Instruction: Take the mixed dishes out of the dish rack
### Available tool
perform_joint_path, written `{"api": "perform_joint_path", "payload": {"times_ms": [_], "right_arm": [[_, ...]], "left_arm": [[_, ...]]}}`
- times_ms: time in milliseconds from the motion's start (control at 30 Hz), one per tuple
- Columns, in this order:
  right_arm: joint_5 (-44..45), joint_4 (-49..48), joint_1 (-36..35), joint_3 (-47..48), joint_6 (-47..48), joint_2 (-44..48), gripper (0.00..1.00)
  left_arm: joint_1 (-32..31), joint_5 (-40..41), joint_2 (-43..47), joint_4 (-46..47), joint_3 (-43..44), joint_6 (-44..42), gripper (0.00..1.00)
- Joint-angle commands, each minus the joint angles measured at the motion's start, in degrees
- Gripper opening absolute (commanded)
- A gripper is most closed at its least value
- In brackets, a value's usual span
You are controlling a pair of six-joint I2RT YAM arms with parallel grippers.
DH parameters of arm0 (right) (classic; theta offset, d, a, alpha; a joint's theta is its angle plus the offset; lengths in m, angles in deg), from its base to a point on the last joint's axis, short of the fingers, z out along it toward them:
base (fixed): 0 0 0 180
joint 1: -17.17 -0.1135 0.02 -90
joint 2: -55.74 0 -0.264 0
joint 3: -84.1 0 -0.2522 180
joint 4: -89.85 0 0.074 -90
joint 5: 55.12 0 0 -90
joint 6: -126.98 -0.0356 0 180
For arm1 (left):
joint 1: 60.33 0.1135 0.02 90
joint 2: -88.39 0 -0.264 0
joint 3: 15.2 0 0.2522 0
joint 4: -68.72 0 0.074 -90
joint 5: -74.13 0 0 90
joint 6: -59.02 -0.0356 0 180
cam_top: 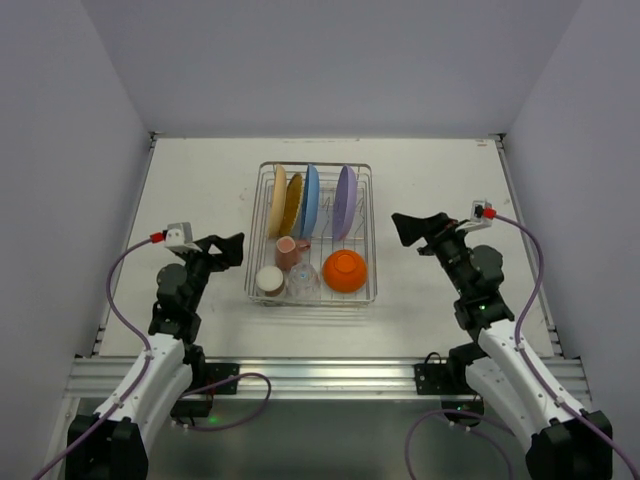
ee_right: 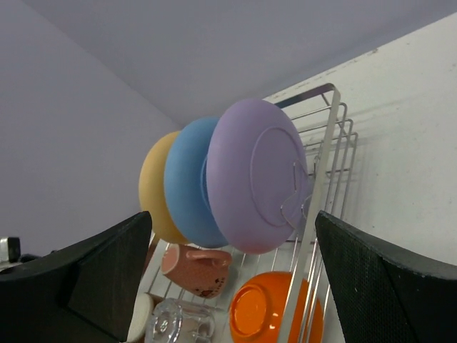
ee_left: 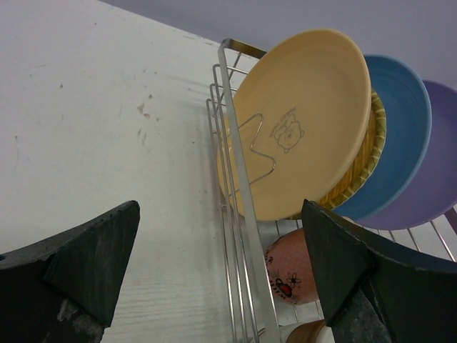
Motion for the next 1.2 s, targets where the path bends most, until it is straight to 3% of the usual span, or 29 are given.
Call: {"api": "perform_joint_path", "payload": {"times_ms": [0, 133, 267, 467, 600, 933, 1033, 1167], "right_arm": [[-5.34, -12.30, 0.22, -3.02, 1.02, 1.22, 0.99], [-7.53, -21.97, 0.13, -6.64, 6.65, 0.70, 0.99], [-4.91, -11.27, 0.13, 0.03, 5.95, -3.86, 0.99], [-4.02, -17.51, -0.84, 0.47, 3.59, -12.65, 0.99], [-6.03, -20.92, -1.36, 0.31, 4.10, -16.52, 0.99], [-2.80, -23.65, -2.95, -4.26, 4.90, -17.94, 0.99], [-3.05, -23.83, -2.95, -4.00, 4.55, -18.55, 0.99], [-6.38, -23.83, -2.95, -3.04, 4.81, -19.95, 0.99]], "left_arm": [[-0.31, -1.72, 0.21, 3.12, 1.90, -1.20, 1.00], [-0.31, -3.39, -0.41, 4.18, 1.90, -1.03, 1.00], [-0.31, -4.62, -0.58, 5.84, 1.63, -0.76, 1.00], [-0.31, -9.18, -4.09, 10.32, 2.51, -0.59, 1.00], [-0.31, -12.96, -9.45, 9.19, 8.99, -0.58, 1.00], [-0.31, -20.35, -22.01, 12.71, 16.04, -1.72, 1.00], [-0.40, -21.67, -25.44, 11.13, 19.29, -2.52, 0.92], [-2.41, -20.45, -28.00, 6.58, 24.73, -4.45, 0.91]]}}
